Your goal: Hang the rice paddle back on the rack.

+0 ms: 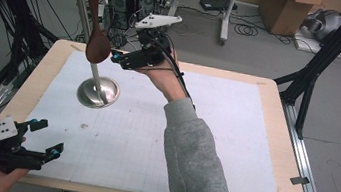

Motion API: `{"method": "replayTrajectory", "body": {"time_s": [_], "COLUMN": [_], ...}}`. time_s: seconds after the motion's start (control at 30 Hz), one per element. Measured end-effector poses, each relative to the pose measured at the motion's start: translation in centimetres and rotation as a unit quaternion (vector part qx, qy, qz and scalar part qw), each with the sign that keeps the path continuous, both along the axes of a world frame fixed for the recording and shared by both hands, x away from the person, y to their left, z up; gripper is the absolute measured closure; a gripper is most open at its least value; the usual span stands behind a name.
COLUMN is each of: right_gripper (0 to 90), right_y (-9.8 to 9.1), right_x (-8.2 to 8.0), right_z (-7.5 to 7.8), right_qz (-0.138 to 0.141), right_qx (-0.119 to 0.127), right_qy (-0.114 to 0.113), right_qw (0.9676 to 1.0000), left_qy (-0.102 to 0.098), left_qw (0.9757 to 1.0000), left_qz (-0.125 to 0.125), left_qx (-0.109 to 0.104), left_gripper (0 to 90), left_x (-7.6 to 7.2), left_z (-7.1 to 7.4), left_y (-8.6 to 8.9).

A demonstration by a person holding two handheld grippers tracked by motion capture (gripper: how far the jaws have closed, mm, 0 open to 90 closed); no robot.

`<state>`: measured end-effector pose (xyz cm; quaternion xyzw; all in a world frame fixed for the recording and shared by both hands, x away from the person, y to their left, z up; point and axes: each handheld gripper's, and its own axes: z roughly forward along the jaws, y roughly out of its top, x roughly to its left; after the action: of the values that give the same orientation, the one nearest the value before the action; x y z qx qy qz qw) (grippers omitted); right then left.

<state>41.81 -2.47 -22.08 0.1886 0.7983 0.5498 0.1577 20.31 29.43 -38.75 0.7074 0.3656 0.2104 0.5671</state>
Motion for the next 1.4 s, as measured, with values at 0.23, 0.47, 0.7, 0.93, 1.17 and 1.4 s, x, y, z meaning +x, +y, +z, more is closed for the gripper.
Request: {"method": "replayTrajectory", "body": {"time_s": [0.23,0.47,0.7,0.93,1.17,1.4], "right_gripper": [0.1,0.1,0.1,0.1,0.1,0.2], "right_y": [-1.9,-3.8,-6.0,-7.6,-9.0,-10.9], "right_x": [-0.2,-0.4,-0.5,-0.9,-1.4,-1.8], "right_z": [-0.4,-1.4,-2.1,-2.9,-3.6,-4.6], "right_qz": [0.001,0.015,0.009,0.002,0.006,0.013], "right_qx": [0.006,0.007,0.003,-0.004,0.007,0.024], "right_qy": [0.000,-0.001,0.005,0.006,0.006,0.011], "right_qw": [1.0000,0.9999,0.9999,1.0000,0.9999,0.9996], "left_qy": [-0.010,-0.009,-0.012,-0.012,-0.019,-0.022], "left_qw": [0.9999,0.9998,0.9994,0.9994,0.9994,0.9994], "left_qz": [-0.010,-0.018,-0.031,-0.032,-0.028,-0.021], "left_qx": [-0.007,-0.006,-0.002,-0.002,-0.009,-0.015], "left_gripper": [2.9,2.9,2.9,2.9,2.9,2.9], "left_x": [0.4,1.0,1.3,1.8,1.9,2.2], "left_z": [0.5,0.6,0.9,0.9,1.3,1.4], "left_y": [-0.5,-1.1,-2.1,-2.2,-1.9,-1.5]}}
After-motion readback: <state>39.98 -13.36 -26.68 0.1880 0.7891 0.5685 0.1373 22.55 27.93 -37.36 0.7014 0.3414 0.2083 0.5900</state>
